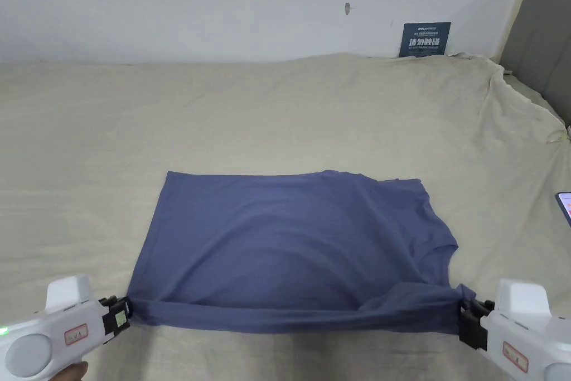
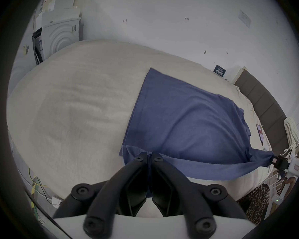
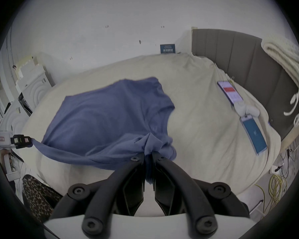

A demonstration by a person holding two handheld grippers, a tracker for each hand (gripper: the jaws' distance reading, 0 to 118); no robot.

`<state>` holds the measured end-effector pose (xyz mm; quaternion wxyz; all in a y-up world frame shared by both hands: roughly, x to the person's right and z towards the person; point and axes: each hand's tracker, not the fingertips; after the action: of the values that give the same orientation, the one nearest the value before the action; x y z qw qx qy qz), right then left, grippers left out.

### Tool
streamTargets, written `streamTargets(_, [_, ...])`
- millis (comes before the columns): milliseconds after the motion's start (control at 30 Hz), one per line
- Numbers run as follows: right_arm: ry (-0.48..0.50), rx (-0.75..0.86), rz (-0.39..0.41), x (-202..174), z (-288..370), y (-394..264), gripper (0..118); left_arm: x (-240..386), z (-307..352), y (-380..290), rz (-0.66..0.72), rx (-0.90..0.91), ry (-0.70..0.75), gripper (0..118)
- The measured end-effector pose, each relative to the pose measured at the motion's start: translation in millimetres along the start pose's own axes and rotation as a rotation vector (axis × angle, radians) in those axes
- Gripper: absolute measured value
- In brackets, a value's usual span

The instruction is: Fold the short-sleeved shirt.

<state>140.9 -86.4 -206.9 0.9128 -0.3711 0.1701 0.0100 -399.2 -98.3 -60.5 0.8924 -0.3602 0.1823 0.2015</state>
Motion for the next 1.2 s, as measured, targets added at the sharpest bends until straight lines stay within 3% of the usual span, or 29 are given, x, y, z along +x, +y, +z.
streamTargets(267, [-0.023, -0.015, 0.022, -2, -47, 53, 6, 16, -40, 52, -0.041, 0.024, 0.015, 2])
streamTargets(467, [-0.066, -0.087, -0.022, 9, -103, 75, 5, 24, -97, 80, -0.079, -0.029, 0.049, 2])
streamTargets(800, [-0.122, -0.169, -0.041, 21, -176, 70, 5, 26, -169, 82, -0.075, -0.141, 0.084, 2])
streamTargets(1100, [-0.144, -0.211, -0.102, 22, -194, 61, 5, 36, -167, 81, -0.108, -0.153, 0.112, 2])
streamTargets(1133, [-0.144, -0.217, -0.115, 22, -193, 63, 5, 37, -166, 82, -0.109, -0.16, 0.113, 3])
streamTargets(1200, [-0.142, -0.205, -0.13, 27, -187, 68, 10, 37, -160, 86, -0.112, -0.168, 0.105, 22])
